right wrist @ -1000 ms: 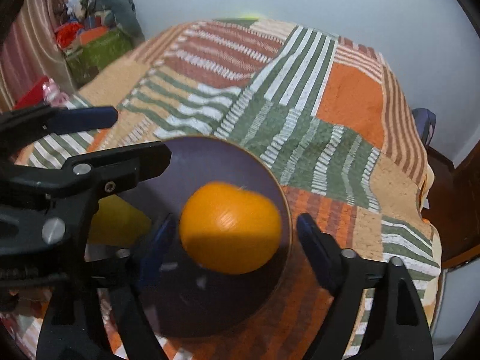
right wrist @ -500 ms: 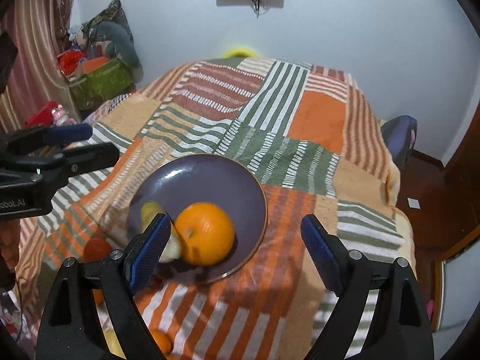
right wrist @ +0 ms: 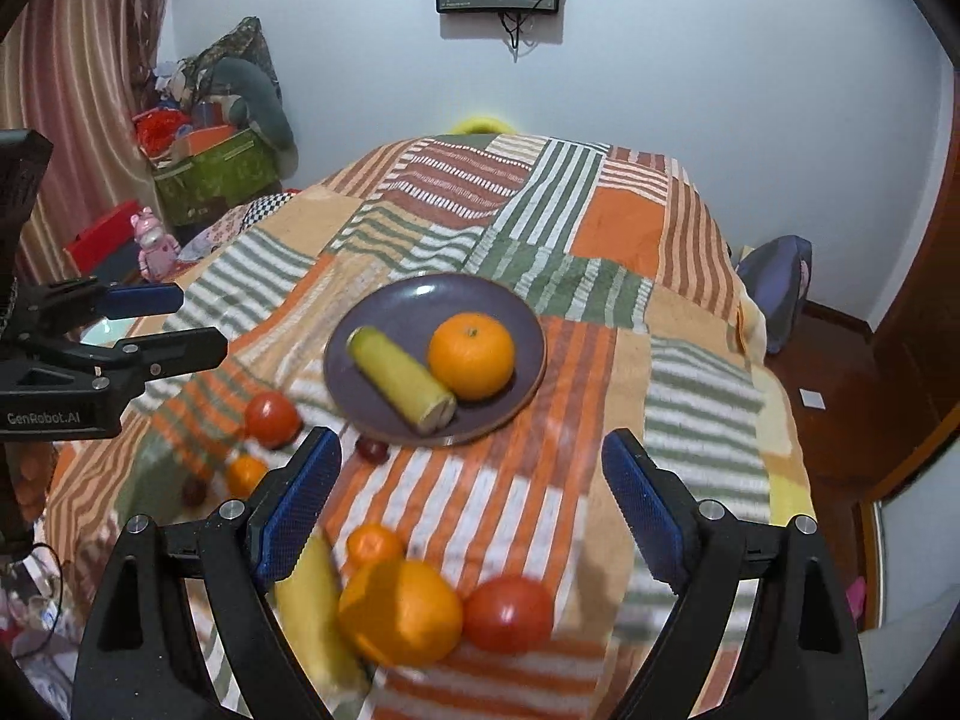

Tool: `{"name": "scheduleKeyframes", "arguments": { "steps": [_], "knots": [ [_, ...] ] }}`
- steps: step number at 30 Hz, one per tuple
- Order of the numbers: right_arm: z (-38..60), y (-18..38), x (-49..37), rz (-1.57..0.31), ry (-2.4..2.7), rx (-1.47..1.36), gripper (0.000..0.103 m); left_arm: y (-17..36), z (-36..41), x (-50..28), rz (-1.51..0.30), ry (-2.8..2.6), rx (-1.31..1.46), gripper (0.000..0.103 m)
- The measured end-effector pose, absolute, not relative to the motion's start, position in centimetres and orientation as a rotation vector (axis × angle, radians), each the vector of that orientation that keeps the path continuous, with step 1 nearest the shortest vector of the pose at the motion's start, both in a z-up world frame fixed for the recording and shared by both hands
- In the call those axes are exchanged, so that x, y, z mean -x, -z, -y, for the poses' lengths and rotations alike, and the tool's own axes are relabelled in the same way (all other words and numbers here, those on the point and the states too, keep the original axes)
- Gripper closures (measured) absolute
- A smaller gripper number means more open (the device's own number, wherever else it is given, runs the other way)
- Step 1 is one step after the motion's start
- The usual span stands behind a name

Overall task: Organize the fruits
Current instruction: 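Open both tools and withdraw them from the plate, then grasp the second yellow cylinder with the left tool while the right tool grasps a large orange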

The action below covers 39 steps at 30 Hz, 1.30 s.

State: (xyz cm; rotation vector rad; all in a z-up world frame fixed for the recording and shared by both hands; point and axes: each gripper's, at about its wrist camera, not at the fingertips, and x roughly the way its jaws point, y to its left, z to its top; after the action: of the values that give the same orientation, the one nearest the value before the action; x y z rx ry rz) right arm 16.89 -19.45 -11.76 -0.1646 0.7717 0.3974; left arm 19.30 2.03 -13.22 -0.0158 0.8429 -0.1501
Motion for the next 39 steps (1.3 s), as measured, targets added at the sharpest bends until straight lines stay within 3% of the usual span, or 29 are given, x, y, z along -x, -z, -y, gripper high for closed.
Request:
{"name": "scheduleKeyframes", "arguments": {
  "steps": [14, 18, 27, 31, 39],
  "knots": [
    [20.2, 18.1, -12.9, -0.924, -0.353, 0.048, 0.016, 17.9, -0.2, -14.1, -0.922, 0.158, 0.015, 0.024],
    [20.4, 19.5, -13.8, -0.973, -0.36, -0.043, 0.024, 19.4, 0.0, -13.7, -0.957, 0.156, 0.019, 0.024],
    [19.1, 19.3, -13.7, -0.958, -0.344, 0.008, 0.023, 21.1, 1.9, -12.8, -1.014, 0.221, 0.015, 0.024],
    [20.4, 19.4, -12.9, -0.971, -0.358, -0.032, 0.029, 20.9, 4.2, -12.6, -1.004, 0.267, 0.001, 0.014],
    [23.3, 17.5, -10.9, -0.929, -0.315, 0.005, 0.03, 21.9, 8.2, -13.3, -1.007, 0.318, -0.051, 0.012]
  ]
}}
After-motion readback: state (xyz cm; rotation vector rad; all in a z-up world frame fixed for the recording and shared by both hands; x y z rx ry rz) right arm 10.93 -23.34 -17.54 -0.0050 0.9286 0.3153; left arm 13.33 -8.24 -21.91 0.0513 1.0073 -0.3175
